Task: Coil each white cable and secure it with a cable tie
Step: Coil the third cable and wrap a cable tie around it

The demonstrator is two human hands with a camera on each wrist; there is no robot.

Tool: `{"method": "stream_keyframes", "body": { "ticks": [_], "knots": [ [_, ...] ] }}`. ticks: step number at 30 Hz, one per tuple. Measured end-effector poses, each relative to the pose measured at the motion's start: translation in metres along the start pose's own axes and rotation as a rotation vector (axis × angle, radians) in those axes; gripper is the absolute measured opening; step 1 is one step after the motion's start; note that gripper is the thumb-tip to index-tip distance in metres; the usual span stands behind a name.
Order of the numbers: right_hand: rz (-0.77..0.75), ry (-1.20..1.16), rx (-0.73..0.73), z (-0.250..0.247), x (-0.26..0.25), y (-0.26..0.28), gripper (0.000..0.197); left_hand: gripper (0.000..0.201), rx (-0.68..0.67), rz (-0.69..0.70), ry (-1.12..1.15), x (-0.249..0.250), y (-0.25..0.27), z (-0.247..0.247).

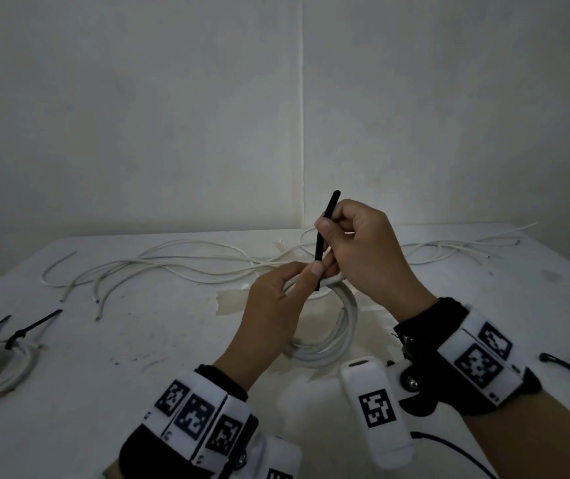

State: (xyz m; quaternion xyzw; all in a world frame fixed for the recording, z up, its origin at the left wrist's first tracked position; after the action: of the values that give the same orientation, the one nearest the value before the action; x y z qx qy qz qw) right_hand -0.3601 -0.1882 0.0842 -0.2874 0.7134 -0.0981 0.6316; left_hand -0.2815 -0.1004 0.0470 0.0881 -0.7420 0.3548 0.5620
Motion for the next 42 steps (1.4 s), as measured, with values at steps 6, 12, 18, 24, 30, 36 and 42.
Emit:
{"method": "stream_keyframes", "body": {
  "ticks": [6,12,18,24,30,36,42],
  "knots": [
    [0.088,-0.164,-0.216,0.006,-0.01,0.002,0.013,0.027,0.019,0.031,-0.058,0.0,-0.009,-0.012],
    [0.026,-0.113,-0.101,0.003,-0.01,-0.001,0.017,0.033,-0.012,0.051,-0.052,0.004,-0.007,-0.005],
    [0.027,-0.07,-0.268,0.011,-0.001,0.012,0.014,0.035,0.071,-0.065,-0.014,-0.009,-0.015,-0.019],
    [0.101,-0.074,-0.418,0.017,0.008,0.029,0.034,0.028,0.076,-0.164,0.078,-0.015,-0.021,-0.026],
    [0.163,-0.129,-0.31,0.021,0.013,0.026,0.03,0.033,0.019,-0.239,0.178,-0.021,-0.022,-0.032],
    [0.208,-0.179,-0.212,0.025,0.021,0.022,0.037,0.037,0.029,-0.322,0.254,-0.03,-0.013,-0.029],
    [0.227,-0.248,-0.285,0.031,0.014,0.026,0.032,0.035,0.157,-0.296,0.284,-0.027,-0.02,-0.038]
  ]
}}
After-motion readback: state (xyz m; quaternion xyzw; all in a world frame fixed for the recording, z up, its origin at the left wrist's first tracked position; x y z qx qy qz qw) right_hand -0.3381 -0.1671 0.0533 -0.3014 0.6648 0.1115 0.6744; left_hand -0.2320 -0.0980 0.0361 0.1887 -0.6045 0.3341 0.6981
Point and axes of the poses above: each hand's wrist, its own y-axis away from the middle knuckle, its own z-axis out of the palm, x = y × z, the point moved 5 cm from there along -y, towards the middle knuckle, and after that the axes turned 10 degrees about x, right-handed, at the moved point
